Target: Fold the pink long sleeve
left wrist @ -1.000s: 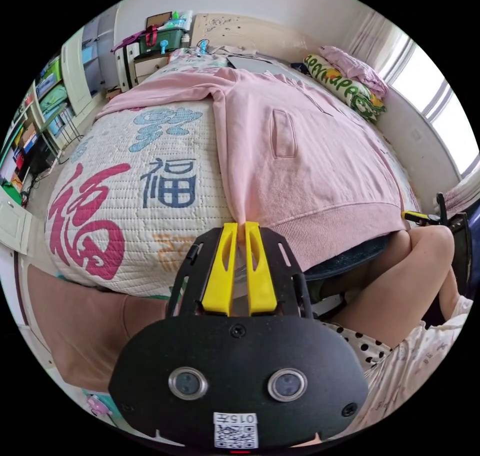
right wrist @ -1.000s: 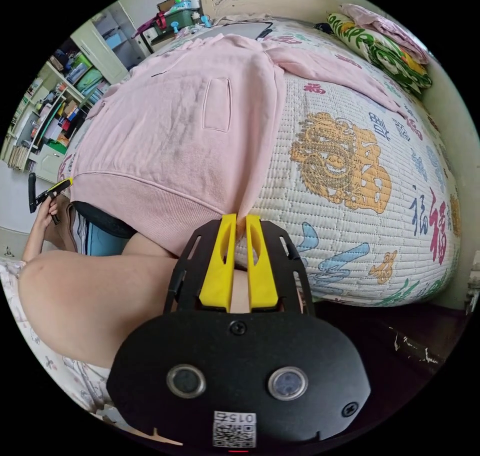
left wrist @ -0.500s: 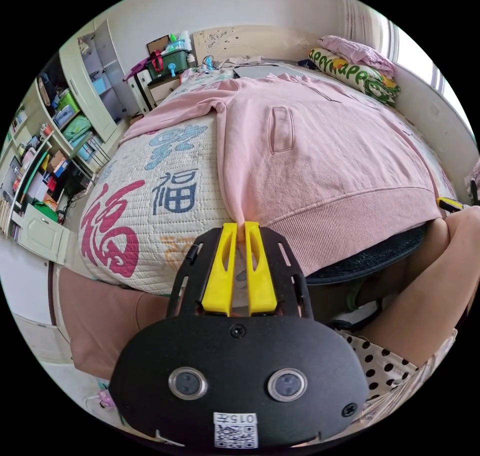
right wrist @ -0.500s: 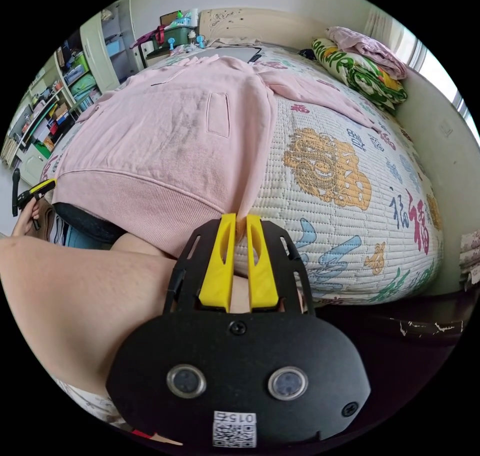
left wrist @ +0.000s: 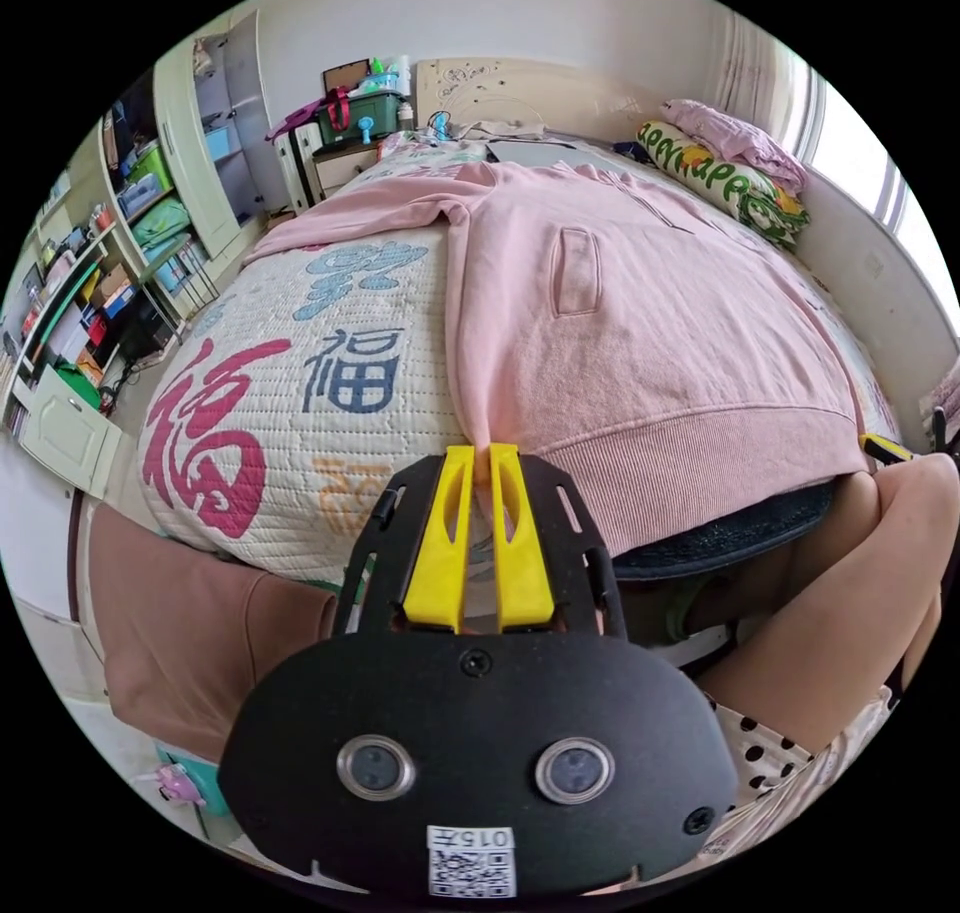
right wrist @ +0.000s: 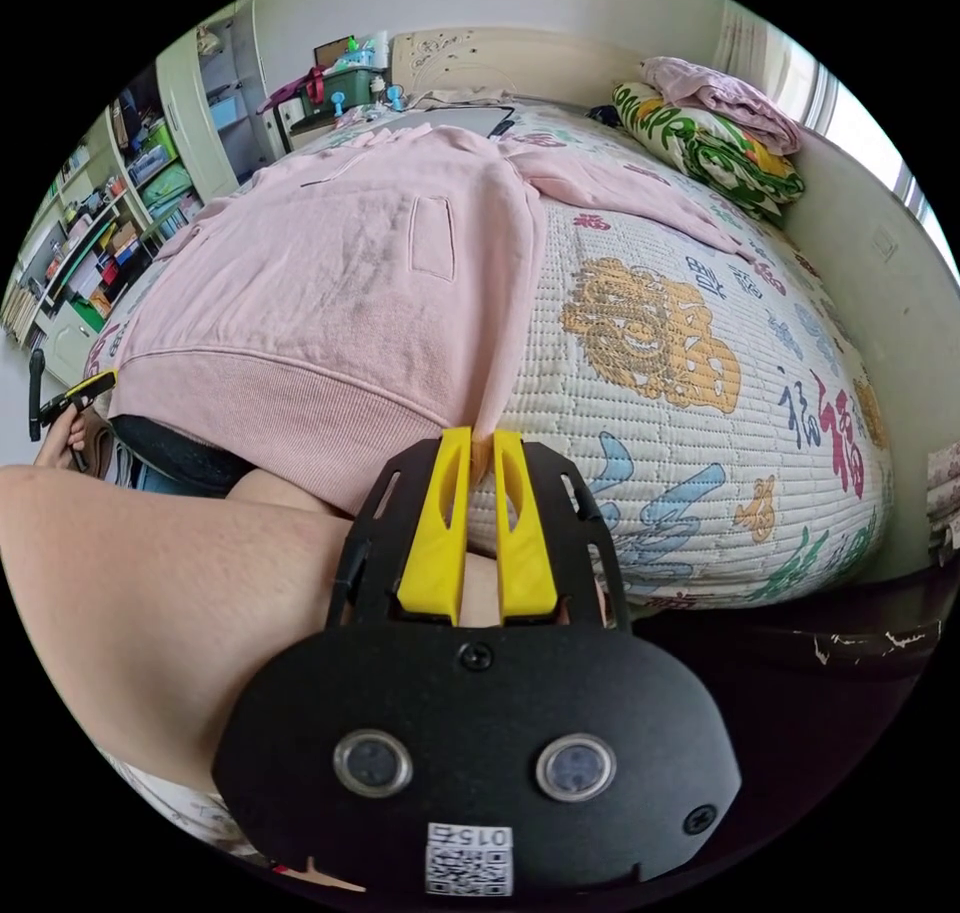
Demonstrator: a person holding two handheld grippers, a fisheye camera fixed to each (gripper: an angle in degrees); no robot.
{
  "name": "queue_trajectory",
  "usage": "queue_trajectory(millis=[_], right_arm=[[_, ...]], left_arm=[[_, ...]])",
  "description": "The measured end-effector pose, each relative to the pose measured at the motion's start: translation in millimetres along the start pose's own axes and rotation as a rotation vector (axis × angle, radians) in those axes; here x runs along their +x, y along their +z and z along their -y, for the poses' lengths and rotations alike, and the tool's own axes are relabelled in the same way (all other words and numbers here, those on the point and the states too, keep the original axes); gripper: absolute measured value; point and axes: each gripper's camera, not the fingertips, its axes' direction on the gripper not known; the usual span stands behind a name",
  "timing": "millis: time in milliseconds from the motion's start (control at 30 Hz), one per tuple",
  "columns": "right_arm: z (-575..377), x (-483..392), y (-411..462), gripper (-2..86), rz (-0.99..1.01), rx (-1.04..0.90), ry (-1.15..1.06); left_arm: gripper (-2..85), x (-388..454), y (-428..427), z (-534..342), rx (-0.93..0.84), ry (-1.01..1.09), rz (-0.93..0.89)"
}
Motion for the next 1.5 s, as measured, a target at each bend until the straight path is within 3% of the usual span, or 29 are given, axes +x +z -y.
queue_trajectory(millis=[400, 667, 867, 1067, 1300, 1500], right_arm=[[34.8, 10.5, 24.6, 5.0, 0.013, 0.014, 0.013], [59.4, 20.2, 34.9, 5.0, 0.016, 0.011, 0.013], [75.6, 36.5, 40.4, 5.0, 0.055, 0.018, 0.031], [90.6, 54.3, 44.3, 5.0, 0.098, 0.018, 0.053], [104.3, 76.7, 47.5, 5.1, 0.154, 0.019, 0.046], [101.0, 168.9, 54.3, 5.1, 0.614, -0.008, 0.2]], left_arm=[[1.7, -67.4, 10.1, -19.0, 0.004, -0.016, -0.026], [6.5, -149.6, -7.4, -51.0, 0.065, -0.149, -0.191], [7.0, -177.4, -72.0, -51.8, 0.248, -0.105, -0.07], [8.5, -121.1, -72.3, 7.4, 0.34, 0.101, -0.167], [11.3, 46.8, 11.5, 125.3, 0.211, 0.449, -0.308], [12.1, 110.2, 60.9, 139.1, 0.101, 0.577, -0.322]])
